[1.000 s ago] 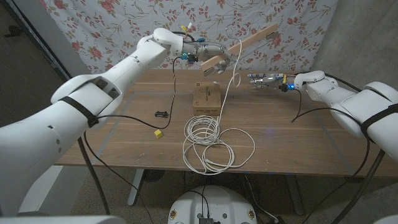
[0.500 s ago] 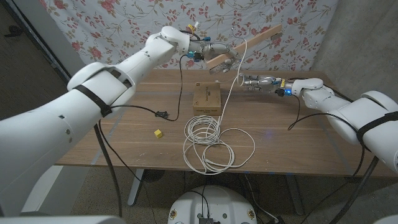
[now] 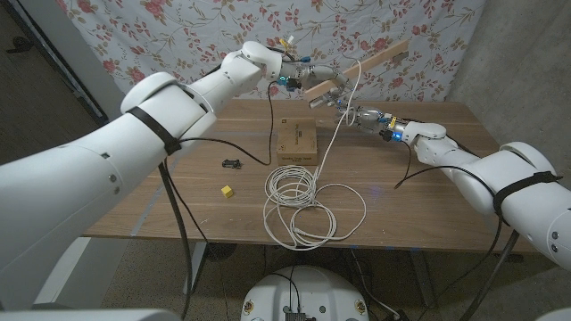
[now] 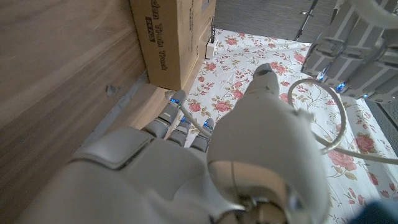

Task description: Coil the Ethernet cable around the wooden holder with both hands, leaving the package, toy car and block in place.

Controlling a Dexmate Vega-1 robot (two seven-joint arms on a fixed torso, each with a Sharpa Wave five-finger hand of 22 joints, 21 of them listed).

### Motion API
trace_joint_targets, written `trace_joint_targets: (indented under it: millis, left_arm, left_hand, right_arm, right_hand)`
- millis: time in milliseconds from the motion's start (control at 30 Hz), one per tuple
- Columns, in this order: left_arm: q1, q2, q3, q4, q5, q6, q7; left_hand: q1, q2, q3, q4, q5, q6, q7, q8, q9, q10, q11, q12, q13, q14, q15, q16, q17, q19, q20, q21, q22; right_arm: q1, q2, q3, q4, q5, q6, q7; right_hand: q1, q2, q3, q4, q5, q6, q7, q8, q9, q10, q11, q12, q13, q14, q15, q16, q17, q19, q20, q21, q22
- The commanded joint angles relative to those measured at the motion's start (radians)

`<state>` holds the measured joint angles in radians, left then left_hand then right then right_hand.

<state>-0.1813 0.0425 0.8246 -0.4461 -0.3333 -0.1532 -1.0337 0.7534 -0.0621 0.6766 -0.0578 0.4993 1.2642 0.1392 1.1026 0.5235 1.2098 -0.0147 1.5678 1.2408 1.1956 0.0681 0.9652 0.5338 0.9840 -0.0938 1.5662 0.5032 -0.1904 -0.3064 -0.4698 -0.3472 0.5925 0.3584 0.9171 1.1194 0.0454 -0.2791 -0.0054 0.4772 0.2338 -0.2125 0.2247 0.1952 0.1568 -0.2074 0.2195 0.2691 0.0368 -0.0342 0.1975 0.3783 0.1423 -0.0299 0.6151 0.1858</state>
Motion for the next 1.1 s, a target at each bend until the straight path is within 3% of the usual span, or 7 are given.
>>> trace_joint_targets:
  millis: [33,300,367,567,800,1000,1100]
  left_arm:
    - [-0.021,-0.052,0.004,0.072,0.023,-0.002,0.049]
    - [-0.023,-0.056,0.008,0.078,0.029,0.015,0.091]
    - [-0.024,-0.059,0.012,0.079,0.032,0.02,0.104]
    - [-0.029,-0.07,0.024,0.082,0.038,0.033,0.142]
    - [-0.034,-0.077,0.038,0.085,0.043,0.053,0.19]
    - [-0.037,-0.083,0.048,0.086,0.041,0.069,0.226]
    - [-0.038,-0.083,0.052,0.086,0.04,0.069,0.231]
  left_hand:
    - [0.13,0.139,0.005,-0.003,0.004,-0.002,0.006,0.011,0.001,0.008,-0.013,-0.001,0.0,0.23,-0.174,0.59,0.308,0.018,-0.052,0.002,0.002]
    - [0.13,0.14,0.006,-0.004,0.004,-0.004,0.004,0.014,-0.001,0.006,-0.016,-0.001,0.0,0.23,-0.175,0.589,0.309,0.017,-0.051,0.001,0.001]
    - [0.13,0.14,0.006,-0.004,0.004,-0.005,0.006,0.015,0.0,0.006,-0.013,-0.001,0.0,0.232,-0.175,0.592,0.312,0.017,-0.051,0.001,0.001]
    - [0.129,0.141,0.006,-0.004,0.003,-0.007,0.004,0.019,0.001,0.005,-0.012,-0.001,0.0,0.233,-0.176,0.594,0.316,0.019,-0.051,0.002,0.003]
    - [0.128,0.142,0.006,-0.004,0.003,-0.009,0.005,0.02,0.0,0.007,-0.014,-0.001,0.0,0.228,-0.176,0.588,0.312,0.014,-0.052,0.004,0.008]
    - [0.127,0.142,0.007,-0.004,0.002,-0.011,0.005,0.025,0.001,0.009,-0.013,-0.001,0.0,0.23,-0.177,0.589,0.314,0.014,-0.052,0.007,0.017]
    - [0.127,0.142,0.007,-0.004,0.002,-0.01,0.004,0.024,-0.002,0.007,-0.013,-0.001,0.0,0.232,-0.177,0.592,0.318,0.016,-0.052,0.002,0.012]
  right_arm:
    - [-0.017,0.082,0.069,0.004,0.013,-0.006,-0.027]
    - [-0.015,0.122,0.101,0.005,0.014,-0.027,-0.001]
    - [-0.016,0.134,0.114,0.006,0.018,-0.033,-0.006]
    - [-0.016,0.159,0.149,0.007,0.012,-0.08,-0.065]
    - [-0.048,0.162,0.189,-0.052,-0.003,-0.123,-0.086]
    - [-0.057,0.167,0.212,-0.071,-0.022,-0.151,-0.097]
    - [-0.057,0.172,0.228,-0.071,-0.03,-0.166,-0.108]
  right_hand:
    - [0.001,0.013,-0.017,0.006,0.015,0.104,-0.005,0.026,0.003,0.072,-0.004,0.018,-0.009,0.058,-0.074,0.031,-0.026,0.025,0.011,0.0,0.002]
    - [-0.005,0.03,-0.032,0.016,0.025,0.208,-0.002,0.041,0.001,0.181,0.005,0.042,-0.018,0.168,-0.058,0.076,-0.036,0.071,0.014,0.011,0.005]
    - [0.009,0.062,-0.029,0.019,0.031,0.331,-0.001,0.063,-0.001,0.268,0.012,0.061,-0.023,0.262,-0.092,0.122,-0.028,0.116,0.004,0.027,0.008]
    - [0.053,0.144,0.011,0.045,0.024,0.572,0.058,0.088,-0.007,0.5,0.075,0.111,-0.038,0.547,-0.151,0.257,0.023,0.214,-0.009,0.094,0.021]
    - [0.112,0.151,0.086,0.053,-0.003,0.78,0.106,0.129,0.003,0.719,0.111,0.192,-0.008,0.698,-0.172,0.377,0.13,0.23,-0.012,0.137,0.025]
    - [0.134,0.15,0.111,0.058,-0.015,0.813,0.119,0.132,0.006,0.789,0.134,0.224,0.009,0.769,-0.179,0.413,0.164,0.255,-0.026,0.161,0.026]
    - [0.149,0.154,0.13,0.068,-0.018,0.805,0.13,0.115,0.005,0.833,0.147,0.24,0.019,0.859,-0.176,0.453,0.19,0.283,-0.03,0.185,0.027]
